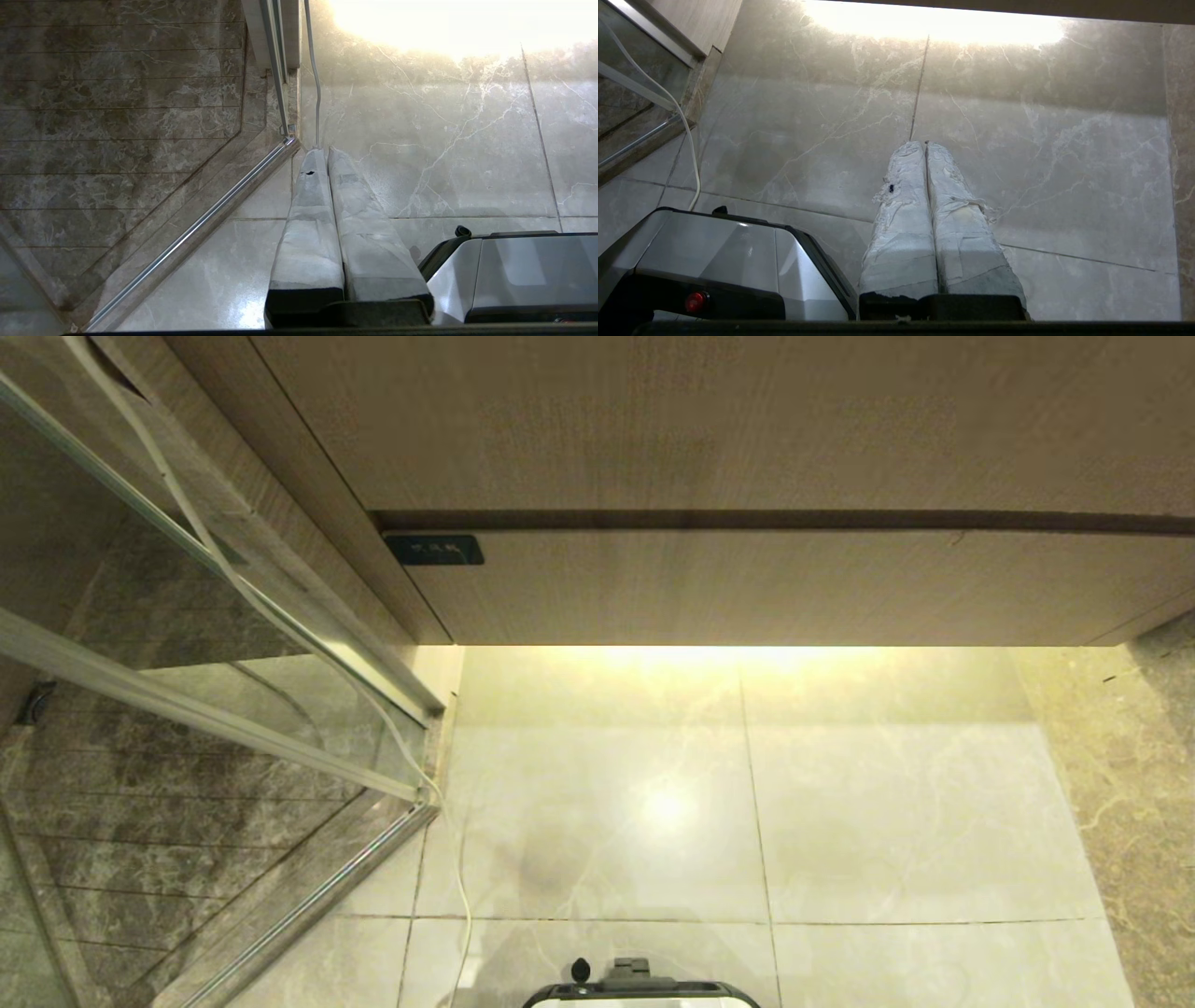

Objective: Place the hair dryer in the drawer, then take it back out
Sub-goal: Pull open the drawer

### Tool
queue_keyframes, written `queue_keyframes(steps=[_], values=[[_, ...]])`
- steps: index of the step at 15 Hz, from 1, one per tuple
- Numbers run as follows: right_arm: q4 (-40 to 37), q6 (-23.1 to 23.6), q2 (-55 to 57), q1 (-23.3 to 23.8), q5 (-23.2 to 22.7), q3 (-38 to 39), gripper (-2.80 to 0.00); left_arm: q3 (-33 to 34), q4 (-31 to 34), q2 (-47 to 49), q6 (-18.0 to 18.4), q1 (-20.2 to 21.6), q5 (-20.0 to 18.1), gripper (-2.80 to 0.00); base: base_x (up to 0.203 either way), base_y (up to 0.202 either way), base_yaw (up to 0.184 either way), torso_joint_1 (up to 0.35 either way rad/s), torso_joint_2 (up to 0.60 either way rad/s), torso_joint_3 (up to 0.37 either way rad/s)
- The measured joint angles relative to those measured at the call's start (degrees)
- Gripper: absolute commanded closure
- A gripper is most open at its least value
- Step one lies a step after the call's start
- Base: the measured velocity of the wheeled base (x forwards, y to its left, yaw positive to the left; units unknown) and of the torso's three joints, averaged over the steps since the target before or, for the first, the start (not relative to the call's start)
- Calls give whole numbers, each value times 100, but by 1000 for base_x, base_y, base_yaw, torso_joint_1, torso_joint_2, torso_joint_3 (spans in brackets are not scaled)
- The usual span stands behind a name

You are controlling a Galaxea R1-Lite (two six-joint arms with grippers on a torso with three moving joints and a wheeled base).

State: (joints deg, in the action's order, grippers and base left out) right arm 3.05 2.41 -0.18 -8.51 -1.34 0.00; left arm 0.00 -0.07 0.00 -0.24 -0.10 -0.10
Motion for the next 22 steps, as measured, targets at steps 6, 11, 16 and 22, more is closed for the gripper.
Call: queue_keyframes(steps=[6, 11, 16, 22], values=[[-1, 0, 2, 0, -2, 0, 0, 0, 0, 0, 0, 0, 1, 0, 0, 0, 0, 0, 0, 0], [0, 1, 2, 0, -4, 0, 0, 0, 0, 0, 0, 0, 2, 0, 0, 0, 0, 0, 0, 0], [0, 0, 5, 0, -2, 0, 0, -5, 0, 0, 0, 0, 2, 0, 0, 0, 0, 0, 0, 0], [0, 0, 9, 0, -4, 0, 0, 0, 0, 0, 0, 0, 0, 0, 0, 0, 0, 0, 0, 0]])
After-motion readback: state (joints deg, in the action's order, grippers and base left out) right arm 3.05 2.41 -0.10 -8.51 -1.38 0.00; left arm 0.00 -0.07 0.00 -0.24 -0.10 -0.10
